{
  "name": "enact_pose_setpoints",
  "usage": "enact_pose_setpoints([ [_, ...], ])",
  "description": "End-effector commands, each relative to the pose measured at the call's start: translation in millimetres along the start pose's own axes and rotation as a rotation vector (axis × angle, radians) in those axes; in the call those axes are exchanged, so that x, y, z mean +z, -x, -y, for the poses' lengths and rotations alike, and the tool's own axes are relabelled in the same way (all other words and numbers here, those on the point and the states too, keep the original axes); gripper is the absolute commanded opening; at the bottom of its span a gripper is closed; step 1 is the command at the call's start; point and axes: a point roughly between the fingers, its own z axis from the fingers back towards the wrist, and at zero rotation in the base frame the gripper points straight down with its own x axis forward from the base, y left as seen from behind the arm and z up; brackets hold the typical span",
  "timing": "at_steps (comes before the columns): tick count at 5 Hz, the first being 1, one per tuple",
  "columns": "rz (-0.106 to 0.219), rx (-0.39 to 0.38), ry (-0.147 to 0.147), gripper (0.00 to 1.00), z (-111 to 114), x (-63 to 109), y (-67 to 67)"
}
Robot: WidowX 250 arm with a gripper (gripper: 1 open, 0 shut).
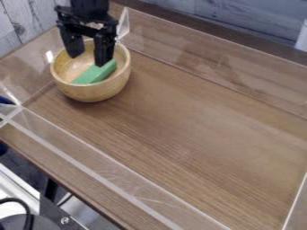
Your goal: Remove the green block from inside the brown bowl and put it on the table
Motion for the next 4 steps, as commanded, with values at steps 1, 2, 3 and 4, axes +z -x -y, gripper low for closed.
enact_pose_setpoints([
  [1, 0.051, 0.020, -0.036, 1.00, -12.7, 4.1, -11.9],
  [2, 0.043, 0.029, -0.038, 1.00, -16.9, -8.5, -17.5],
  [3, 0.041, 0.042, -0.037, 1.00, -21.5, -18.0, -23.5],
  [4, 0.037, 0.048, -0.033, 1.00, -25.1, -25.9, -27.3],
])
